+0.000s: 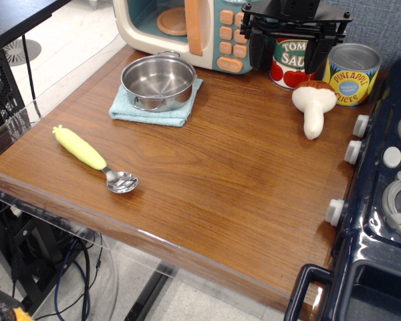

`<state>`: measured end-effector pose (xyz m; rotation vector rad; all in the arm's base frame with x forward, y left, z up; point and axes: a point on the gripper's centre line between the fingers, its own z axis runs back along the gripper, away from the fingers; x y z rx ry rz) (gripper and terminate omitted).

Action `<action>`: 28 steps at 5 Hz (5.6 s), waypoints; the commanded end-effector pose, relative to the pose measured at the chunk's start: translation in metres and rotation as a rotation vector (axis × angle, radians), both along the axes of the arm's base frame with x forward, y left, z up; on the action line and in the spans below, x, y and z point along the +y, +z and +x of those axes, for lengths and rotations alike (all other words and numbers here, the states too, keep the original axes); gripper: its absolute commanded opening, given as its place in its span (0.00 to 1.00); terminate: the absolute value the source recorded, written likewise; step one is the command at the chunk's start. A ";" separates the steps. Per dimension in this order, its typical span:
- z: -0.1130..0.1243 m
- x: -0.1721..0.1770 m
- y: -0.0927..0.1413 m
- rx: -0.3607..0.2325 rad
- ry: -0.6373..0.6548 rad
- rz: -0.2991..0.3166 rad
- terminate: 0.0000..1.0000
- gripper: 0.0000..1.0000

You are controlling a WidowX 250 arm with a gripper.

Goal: Place the metal pot to the right of the spoon.

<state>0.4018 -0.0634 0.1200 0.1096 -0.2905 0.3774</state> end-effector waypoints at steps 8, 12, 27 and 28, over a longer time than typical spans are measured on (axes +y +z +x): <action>0.041 0.128 -0.054 0.113 0.074 0.023 0.00 1.00; 0.029 0.116 -0.061 0.101 0.018 0.025 0.00 0.00; -0.144 -0.065 -0.088 0.219 -0.504 0.039 0.00 0.00; -0.133 -0.065 -0.089 0.221 -0.485 0.046 0.00 1.00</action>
